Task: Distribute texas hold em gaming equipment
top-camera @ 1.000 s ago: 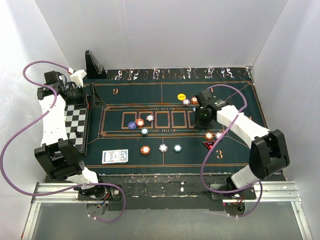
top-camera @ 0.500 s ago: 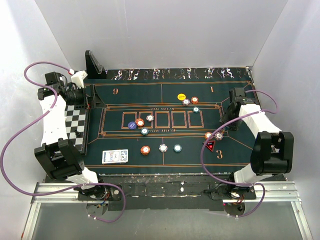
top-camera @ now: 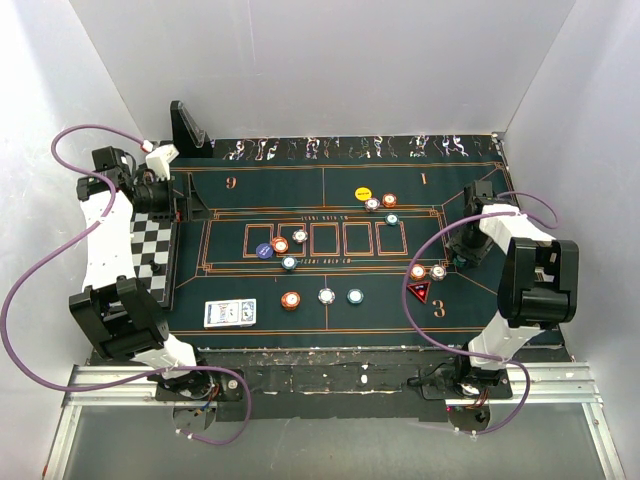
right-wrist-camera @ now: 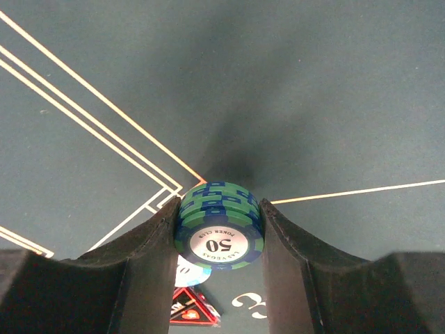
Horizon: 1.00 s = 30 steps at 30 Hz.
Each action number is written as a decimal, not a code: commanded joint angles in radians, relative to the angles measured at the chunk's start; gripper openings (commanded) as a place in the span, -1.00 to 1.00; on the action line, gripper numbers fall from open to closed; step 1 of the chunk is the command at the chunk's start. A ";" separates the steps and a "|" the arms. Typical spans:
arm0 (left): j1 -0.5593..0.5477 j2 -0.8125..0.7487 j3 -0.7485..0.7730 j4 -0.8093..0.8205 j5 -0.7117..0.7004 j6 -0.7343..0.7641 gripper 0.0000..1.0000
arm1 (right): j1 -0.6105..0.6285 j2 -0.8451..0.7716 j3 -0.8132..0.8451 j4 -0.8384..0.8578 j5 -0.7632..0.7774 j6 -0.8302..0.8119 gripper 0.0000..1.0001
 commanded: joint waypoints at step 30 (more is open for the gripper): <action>-0.226 -0.047 -0.037 0.101 -0.122 0.054 0.96 | 0.410 -0.301 0.093 -0.070 -0.072 0.030 0.75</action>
